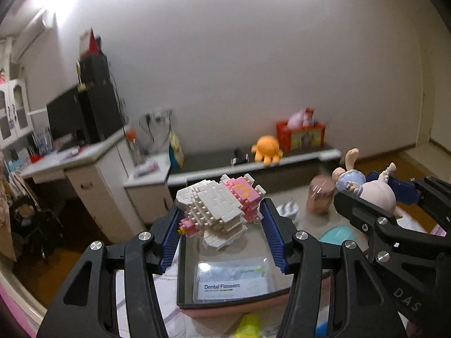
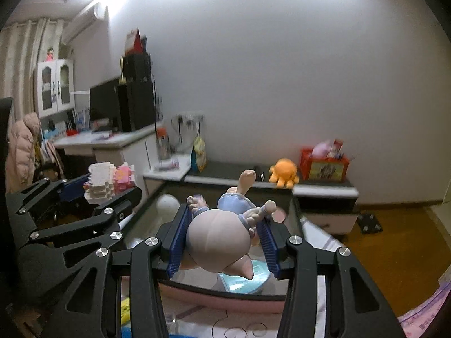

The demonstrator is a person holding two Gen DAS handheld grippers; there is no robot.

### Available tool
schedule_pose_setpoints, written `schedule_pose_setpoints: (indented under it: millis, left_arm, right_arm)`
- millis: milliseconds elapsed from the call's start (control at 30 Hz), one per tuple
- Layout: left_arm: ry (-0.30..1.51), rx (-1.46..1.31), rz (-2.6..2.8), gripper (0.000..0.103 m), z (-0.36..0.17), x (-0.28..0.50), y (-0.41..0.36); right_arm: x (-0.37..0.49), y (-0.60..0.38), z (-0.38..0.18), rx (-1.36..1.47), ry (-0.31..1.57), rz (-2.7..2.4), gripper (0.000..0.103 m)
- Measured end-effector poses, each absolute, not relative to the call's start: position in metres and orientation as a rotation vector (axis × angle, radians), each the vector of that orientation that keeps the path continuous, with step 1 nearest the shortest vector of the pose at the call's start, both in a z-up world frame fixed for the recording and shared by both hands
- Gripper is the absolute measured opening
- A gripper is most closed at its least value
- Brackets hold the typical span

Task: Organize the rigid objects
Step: 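Carry the white block figure and baby doll over the pink box, then lower both items into the pink box and open both grippers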

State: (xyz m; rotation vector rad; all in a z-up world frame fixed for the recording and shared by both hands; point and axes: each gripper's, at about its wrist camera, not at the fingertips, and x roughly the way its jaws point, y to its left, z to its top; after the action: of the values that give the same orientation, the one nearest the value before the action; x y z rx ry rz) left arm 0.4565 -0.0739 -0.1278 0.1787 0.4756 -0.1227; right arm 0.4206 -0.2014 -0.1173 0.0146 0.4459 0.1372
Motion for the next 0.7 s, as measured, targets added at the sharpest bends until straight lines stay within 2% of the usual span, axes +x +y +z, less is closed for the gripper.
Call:
schedule_pose_setpoints:
  millis: [167,400,467,533,567,633,667,700]
  left_arm:
    - [0.613,0.177,-0.118,0.055,-0.165,0.490,-0.071]
    - [0.690,0.188,-0.119,0.056,-0.189,0.510,-0.071]
    - [0.680,0.178,-0.104,0.060,-0.186,0.511,-0.067]
    - [0.655,0.174,-0.075,0.071,-0.181,0.506,-0.064]
    - [0.647,0.168,-0.066,0.075,-0.178,0.505,-0.062]
    - [0.621,0.141,-0.042,0.089,-0.171,0.500,-0.052]
    - [0.608,0.125,-0.040,0.092,-0.167,0.496,-0.048]
    - [0.596,0.108,-0.041,0.099,-0.162,0.492,-0.044]
  right_arm:
    - [0.457,-0.202,-0.158,0.036,0.588,0.189,0.049]
    - [0.476,-0.202,-0.185,0.022,0.658,0.182,0.049]
    - [0.477,-0.199,-0.183,0.023,0.657,0.188,0.049]
    - [0.478,-0.197,-0.180,0.035,0.657,0.189,0.051]
    - [0.477,-0.199,-0.178,0.050,0.655,0.195,0.055]
    - [0.473,-0.202,-0.171,0.056,0.637,0.170,0.068]
    - [0.472,-0.202,-0.167,0.055,0.625,0.150,0.082]
    - [0.469,-0.203,-0.163,0.052,0.615,0.135,0.085]
